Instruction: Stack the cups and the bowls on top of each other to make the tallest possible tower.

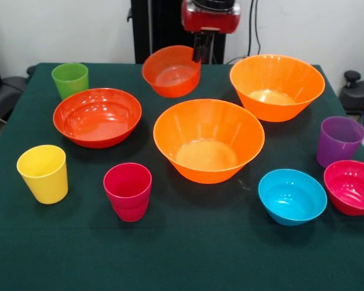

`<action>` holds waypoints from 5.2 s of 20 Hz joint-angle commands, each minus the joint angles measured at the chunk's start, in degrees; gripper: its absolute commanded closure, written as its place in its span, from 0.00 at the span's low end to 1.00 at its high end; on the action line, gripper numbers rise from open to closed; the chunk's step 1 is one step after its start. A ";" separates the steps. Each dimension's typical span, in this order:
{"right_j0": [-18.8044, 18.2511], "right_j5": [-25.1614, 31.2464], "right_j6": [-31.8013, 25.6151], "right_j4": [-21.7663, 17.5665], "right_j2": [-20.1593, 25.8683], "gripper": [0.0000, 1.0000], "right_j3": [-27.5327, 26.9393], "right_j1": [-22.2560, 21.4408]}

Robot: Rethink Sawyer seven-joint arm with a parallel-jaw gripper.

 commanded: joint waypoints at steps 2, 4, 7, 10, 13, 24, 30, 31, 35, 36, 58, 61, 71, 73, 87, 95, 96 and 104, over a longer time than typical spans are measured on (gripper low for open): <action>5.58 -8.97 11.81 -2.55 0.12 1.00 4.40 5.80; 6.48 -11.97 12.11 -2.96 -0.99 1.00 4.62 7.48; 6.86 -14.68 11.73 -3.04 -1.62 1.00 4.43 9.48; 7.78 -15.76 11.90 -2.71 -2.63 1.00 4.28 10.10; 8.29 -16.53 11.89 -2.61 -3.33 1.00 4.14 10.60; 7.81 -17.52 11.42 -2.30 -3.83 1.00 4.15 10.79; 9.21 -15.12 12.06 -0.86 -5.12 1.00 4.16 9.67; 9.81 -14.76 12.50 -0.46 -5.59 1.00 4.34 9.32; 10.34 -14.02 13.01 0.34 -5.91 1.00 4.44 9.07; 10.40 -13.88 13.02 0.44 -5.96 1.00 4.46 9.00; 9.46 -14.10 11.62 -0.10 -6.59 1.00 2.64 11.14; 9.15 -13.31 11.51 0.20 -6.16 1.00 2.81 10.59; 8.25 -9.54 11.90 2.74 -3.93 1.00 2.17 7.38; 8.26 -8.78 11.82 2.97 -3.96 1.00 1.86 7.21; 9.12 -6.97 12.22 4.76 -4.99 1.00 -2.29 8.21; 7.93 -7.76 11.75 5.82 -3.27 1.00 -2.85 8.98; 7.87 -7.54 11.70 5.96 -3.22 1.00 -2.93 8.93; 6.99 -10.58 11.21 5.63 -2.59 1.00 -4.13 10.17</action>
